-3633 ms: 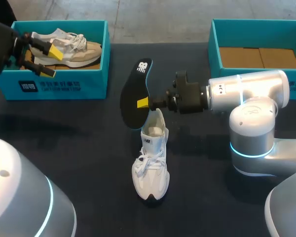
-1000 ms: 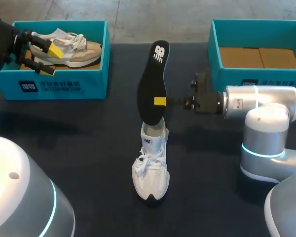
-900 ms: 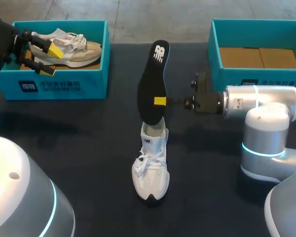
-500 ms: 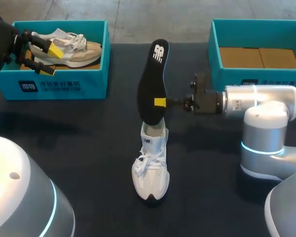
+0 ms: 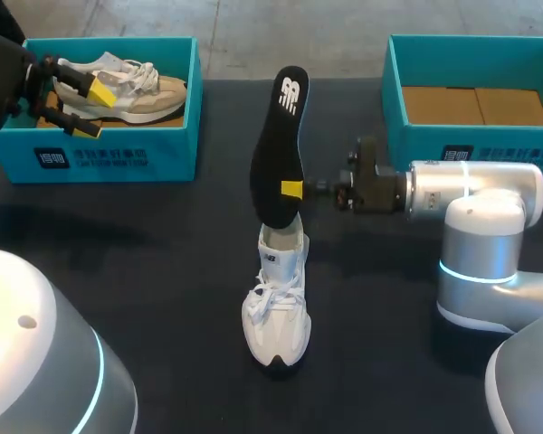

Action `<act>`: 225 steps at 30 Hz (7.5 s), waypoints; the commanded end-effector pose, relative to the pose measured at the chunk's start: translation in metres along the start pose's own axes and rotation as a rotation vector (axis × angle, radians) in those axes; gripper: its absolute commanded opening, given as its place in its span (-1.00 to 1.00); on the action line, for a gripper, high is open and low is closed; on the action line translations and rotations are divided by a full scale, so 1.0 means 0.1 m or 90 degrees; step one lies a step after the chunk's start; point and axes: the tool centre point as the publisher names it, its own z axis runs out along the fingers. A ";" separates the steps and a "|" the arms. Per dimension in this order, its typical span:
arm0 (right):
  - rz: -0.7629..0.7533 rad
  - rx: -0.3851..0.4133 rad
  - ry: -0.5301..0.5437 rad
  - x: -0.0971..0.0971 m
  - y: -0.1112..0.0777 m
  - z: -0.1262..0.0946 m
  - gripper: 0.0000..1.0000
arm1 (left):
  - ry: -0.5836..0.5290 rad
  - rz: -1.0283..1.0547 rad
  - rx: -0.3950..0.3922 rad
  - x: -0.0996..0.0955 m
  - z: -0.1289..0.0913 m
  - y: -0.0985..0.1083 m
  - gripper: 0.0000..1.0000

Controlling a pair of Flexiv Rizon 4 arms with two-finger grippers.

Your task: Take the shoe out of the shoebox, open the shoe tongue, remove and reinsert the insole, then place the shoe into the shoebox

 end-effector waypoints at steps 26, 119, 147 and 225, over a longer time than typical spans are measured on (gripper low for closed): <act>-0.018 0.032 0.000 -0.20 -0.27 -0.02 -1.00 | 0.000 0.001 -0.001 0.01 0.01 0.00 1.00; 0.135 0.105 0.032 0.00 -1.16 0.04 -1.00 | 0.000 0.001 -0.001 0.01 0.01 0.00 1.00; 0.106 0.083 0.053 -0.01 -0.99 0.03 -0.22 | 0.000 0.001 -0.001 0.01 0.01 0.00 1.00; 0.039 0.148 0.101 -0.04 -1.04 0.01 -1.00 | 0.000 0.001 -0.001 0.01 0.01 0.00 1.00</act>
